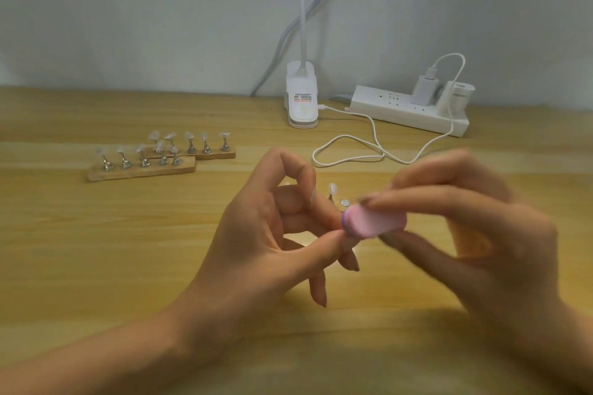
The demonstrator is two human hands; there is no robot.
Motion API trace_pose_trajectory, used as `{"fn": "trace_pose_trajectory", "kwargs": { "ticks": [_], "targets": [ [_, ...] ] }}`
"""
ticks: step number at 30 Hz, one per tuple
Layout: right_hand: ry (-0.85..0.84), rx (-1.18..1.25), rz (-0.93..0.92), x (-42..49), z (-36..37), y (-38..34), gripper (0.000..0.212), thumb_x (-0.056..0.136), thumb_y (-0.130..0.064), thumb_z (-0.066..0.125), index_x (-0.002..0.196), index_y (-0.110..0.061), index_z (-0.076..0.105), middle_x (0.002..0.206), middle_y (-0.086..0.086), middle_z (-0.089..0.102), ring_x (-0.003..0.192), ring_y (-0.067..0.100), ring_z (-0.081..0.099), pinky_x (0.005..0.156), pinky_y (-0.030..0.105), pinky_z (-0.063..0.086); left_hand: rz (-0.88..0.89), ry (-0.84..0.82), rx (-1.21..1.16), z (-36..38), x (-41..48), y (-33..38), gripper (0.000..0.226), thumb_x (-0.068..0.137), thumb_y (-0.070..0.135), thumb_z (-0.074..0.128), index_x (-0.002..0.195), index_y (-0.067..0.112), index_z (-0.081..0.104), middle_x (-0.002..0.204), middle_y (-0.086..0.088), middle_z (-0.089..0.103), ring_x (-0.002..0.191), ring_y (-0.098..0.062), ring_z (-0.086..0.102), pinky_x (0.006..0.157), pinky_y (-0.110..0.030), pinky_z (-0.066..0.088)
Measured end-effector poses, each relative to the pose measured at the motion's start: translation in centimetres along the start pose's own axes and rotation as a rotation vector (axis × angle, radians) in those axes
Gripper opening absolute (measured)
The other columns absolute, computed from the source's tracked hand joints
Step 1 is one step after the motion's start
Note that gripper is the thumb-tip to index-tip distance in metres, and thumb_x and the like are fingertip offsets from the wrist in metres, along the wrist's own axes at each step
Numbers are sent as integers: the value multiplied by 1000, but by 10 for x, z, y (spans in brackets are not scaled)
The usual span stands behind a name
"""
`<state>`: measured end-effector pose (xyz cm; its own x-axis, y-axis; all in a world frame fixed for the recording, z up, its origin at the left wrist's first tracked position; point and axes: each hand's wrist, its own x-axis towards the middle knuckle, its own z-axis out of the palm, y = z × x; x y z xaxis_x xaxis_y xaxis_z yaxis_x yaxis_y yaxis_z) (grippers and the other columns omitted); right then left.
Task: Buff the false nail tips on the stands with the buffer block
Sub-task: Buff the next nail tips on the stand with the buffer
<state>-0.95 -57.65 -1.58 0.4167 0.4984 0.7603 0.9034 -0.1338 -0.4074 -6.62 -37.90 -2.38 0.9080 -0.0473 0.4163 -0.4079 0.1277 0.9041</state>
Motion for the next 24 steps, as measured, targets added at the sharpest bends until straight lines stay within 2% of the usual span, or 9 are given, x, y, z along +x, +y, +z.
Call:
{"fn": "trace_pose_trajectory", "kwargs": {
  "ticks": [3, 7, 10, 14, 18, 22, 24],
  "targets": [
    [-51, 20, -23, -4, 4, -3, 21, 88, -20, 72, 109, -21, 69, 100, -4, 59, 95, 11, 66, 84, 20, 49, -5, -6, -5, 1, -1, 0, 39, 77, 5, 75, 83, 27, 43, 76, -10, 71, 64, -24, 70, 39, -25, 47],
    [2, 39, 28, 0, 0, 0, 23, 87, -19, 73, 109, -22, 69, 100, -3, 60, 94, 17, 66, 81, 31, 52, 10, -2, -6, 1, 0, 0, 39, 78, 6, 76, 83, 28, 43, 76, -12, 70, 63, -26, 70, 39, -25, 47],
    [-70, 74, -4, -5, 7, -4, 22, 88, -21, 73, 110, -22, 70, 102, -5, 59, 94, 15, 67, 83, 25, 51, -1, -1, -12, 0, -1, 1, 39, 77, 6, 75, 83, 29, 44, 77, -7, 72, 66, -24, 70, 39, -24, 47],
    [16, 52, 28, 0, 0, -2, 24, 86, -20, 73, 109, -23, 68, 102, -3, 61, 94, 15, 65, 81, 27, 49, 16, 5, -6, 0, 0, 2, 40, 79, 7, 75, 83, 29, 42, 76, -11, 71, 63, -25, 70, 39, -25, 47],
    [-64, 75, 0, -5, 8, -5, 22, 87, -20, 73, 109, -22, 71, 101, -5, 60, 94, 16, 67, 82, 26, 51, 0, -8, -14, 1, -1, 2, 40, 76, 6, 76, 82, 28, 42, 77, -9, 72, 65, -23, 70, 38, -24, 47],
    [11, 42, 17, 1, 1, -3, 22, 86, -18, 72, 108, -20, 68, 101, 0, 61, 94, 14, 65, 81, 28, 49, 12, -12, -21, 1, 0, 2, 39, 79, 7, 75, 83, 26, 41, 75, -12, 70, 63, -25, 70, 38, -25, 46],
    [-33, 42, 10, -1, 7, -6, 20, 87, -19, 71, 107, -20, 69, 100, -1, 61, 93, 12, 65, 82, 25, 50, 1, -26, -22, 2, 0, 1, 39, 77, 5, 75, 83, 27, 43, 75, -8, 71, 64, -21, 70, 39, -25, 47]
  ]
}}
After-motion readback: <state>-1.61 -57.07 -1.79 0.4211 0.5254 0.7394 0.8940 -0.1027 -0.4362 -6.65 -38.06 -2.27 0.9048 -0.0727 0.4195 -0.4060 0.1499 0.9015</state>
